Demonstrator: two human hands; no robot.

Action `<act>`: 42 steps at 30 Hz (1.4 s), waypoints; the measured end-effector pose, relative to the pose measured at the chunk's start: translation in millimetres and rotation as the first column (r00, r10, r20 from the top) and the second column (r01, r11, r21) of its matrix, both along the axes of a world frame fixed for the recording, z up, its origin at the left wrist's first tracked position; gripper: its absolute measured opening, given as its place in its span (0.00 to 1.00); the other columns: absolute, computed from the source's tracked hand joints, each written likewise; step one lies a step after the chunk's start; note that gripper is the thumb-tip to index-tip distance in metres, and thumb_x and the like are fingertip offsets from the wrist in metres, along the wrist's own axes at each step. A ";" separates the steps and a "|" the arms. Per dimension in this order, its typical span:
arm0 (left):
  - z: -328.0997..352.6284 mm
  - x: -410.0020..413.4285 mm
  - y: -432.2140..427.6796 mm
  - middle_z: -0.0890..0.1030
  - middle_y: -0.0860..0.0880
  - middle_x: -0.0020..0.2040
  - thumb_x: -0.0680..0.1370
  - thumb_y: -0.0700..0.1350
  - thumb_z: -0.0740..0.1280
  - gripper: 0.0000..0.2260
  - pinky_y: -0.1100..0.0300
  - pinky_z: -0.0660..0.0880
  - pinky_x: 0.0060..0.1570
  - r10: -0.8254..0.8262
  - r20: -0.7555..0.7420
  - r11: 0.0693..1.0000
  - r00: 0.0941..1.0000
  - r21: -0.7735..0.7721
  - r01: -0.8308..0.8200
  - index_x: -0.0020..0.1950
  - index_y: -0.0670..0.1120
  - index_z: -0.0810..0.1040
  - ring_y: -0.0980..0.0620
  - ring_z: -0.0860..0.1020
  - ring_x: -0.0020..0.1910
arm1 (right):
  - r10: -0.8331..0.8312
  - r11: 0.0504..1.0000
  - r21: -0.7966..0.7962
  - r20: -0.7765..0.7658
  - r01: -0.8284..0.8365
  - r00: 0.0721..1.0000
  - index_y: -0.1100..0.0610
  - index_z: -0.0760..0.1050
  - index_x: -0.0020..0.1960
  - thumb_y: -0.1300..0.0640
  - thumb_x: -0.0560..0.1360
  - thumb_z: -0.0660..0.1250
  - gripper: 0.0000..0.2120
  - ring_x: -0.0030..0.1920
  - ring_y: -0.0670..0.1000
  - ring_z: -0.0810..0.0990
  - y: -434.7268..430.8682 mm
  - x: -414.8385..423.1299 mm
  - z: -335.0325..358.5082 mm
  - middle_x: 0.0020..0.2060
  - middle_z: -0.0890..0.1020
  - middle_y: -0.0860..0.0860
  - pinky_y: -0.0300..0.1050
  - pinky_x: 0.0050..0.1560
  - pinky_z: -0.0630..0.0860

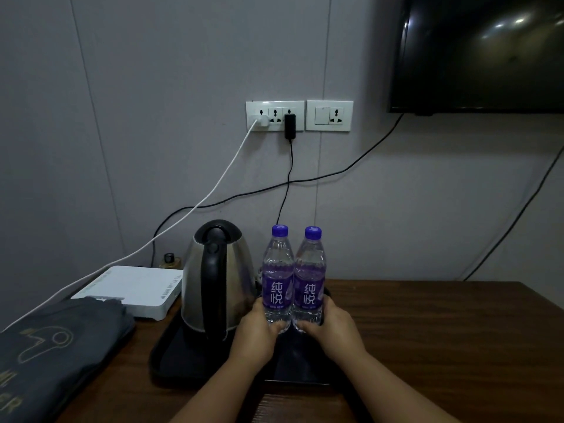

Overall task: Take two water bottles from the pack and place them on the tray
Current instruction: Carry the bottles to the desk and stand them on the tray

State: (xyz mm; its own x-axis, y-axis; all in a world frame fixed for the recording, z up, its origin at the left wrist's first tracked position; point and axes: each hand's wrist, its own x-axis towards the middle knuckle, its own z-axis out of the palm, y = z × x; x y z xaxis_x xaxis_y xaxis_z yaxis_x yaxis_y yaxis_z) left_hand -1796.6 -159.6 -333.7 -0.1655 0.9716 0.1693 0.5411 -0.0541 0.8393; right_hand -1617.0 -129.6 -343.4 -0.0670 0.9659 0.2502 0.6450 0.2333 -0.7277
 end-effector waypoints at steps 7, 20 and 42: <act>-2.1 -0.9 -0.6 0.83 0.53 0.55 0.76 0.42 0.76 0.23 0.59 0.73 0.54 -0.006 0.013 1.000 1.000 0.008 0.006 0.68 0.49 0.73 0.55 0.79 0.52 | 0.033 0.999 -0.020 -0.010 -0.033 0.999 0.43 0.70 0.67 0.44 0.69 0.76 0.30 0.45 0.36 0.77 -2.7 1.3 1.6 0.44 0.79 0.35 0.33 0.43 0.71; -10.1 -23.7 -56.4 0.82 0.49 0.67 0.78 0.60 0.65 0.23 0.58 0.66 0.69 -0.044 -0.557 0.987 0.829 0.103 0.121 0.72 0.53 0.75 0.50 0.78 0.69 | 0.020 1.000 0.002 0.157 -0.021 0.987 0.46 0.60 0.78 0.37 0.73 0.69 0.38 0.77 0.46 0.60 -60.0 15.1 3.9 0.76 0.64 0.44 0.46 0.75 0.62; -28.8 -30.0 -118.0 0.62 0.52 0.80 0.73 0.78 0.49 0.36 0.41 0.44 0.77 -0.244 -0.778 0.955 0.579 -0.088 0.283 0.78 0.65 0.52 0.50 0.55 0.80 | 0.185 0.982 -0.091 0.601 -0.164 0.777 0.40 0.53 0.77 0.24 0.72 0.45 0.38 0.80 0.54 0.47 -135.9 32.2 -9.6 0.80 0.56 0.48 0.54 0.78 0.44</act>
State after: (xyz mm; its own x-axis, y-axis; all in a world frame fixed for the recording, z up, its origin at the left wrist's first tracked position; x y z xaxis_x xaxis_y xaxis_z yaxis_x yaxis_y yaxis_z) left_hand -1826.6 -277.6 -362.5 0.3090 0.9395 0.1481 0.9396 -0.3257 0.1058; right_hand -1584.8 -265.5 -353.0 -0.3621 0.9294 0.0707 0.9053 0.3688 -0.2110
